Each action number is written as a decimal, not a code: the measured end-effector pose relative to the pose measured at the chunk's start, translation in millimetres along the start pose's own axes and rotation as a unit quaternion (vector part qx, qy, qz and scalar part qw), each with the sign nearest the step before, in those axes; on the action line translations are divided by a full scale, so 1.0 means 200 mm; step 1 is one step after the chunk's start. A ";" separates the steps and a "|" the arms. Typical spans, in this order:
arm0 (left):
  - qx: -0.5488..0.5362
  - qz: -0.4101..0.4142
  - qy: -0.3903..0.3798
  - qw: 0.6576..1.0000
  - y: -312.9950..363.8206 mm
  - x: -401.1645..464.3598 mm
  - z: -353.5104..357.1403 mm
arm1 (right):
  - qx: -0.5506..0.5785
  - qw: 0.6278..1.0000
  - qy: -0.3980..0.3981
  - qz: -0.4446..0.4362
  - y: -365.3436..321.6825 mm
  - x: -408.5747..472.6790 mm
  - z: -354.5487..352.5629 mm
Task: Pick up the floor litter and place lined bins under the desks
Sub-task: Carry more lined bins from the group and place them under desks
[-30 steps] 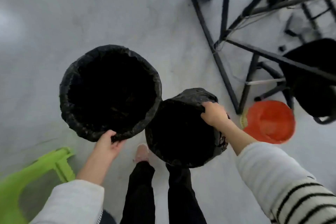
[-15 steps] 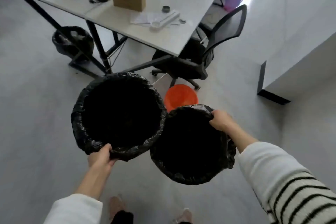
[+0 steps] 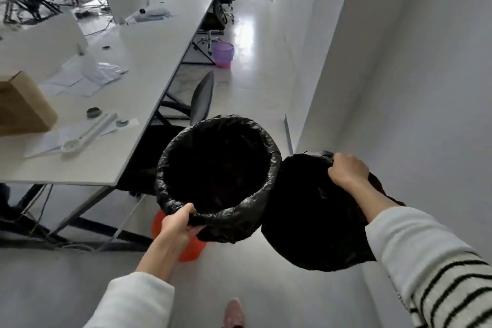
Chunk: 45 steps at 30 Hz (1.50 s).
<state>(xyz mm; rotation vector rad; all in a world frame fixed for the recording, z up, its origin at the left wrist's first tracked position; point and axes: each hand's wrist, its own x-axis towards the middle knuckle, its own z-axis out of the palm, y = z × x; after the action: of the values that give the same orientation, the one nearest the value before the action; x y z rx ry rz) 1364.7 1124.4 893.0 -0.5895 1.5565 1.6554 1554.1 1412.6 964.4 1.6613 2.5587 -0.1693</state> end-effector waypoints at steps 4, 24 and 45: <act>0.014 0.058 -0.044 0.997 0.38 0.20 0.63 | 0.016 0.999 0.014 0.042 0.00 0.47 -0.10; -0.029 0.156 -0.061 0.986 2.26 1.51 2.36 | 0.226 0.970 -0.052 0.070 -0.92 2.68 -0.31; -0.042 0.149 0.030 0.987 4.13 3.51 3.97 | 0.442 0.863 0.017 0.245 -2.04 6.01 -0.81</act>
<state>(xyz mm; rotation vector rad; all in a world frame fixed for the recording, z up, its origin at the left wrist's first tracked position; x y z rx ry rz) 434.0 2090.6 972.9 -0.4690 1.6901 1.9492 691.6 2358.1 983.9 2.5162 2.0498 -1.4444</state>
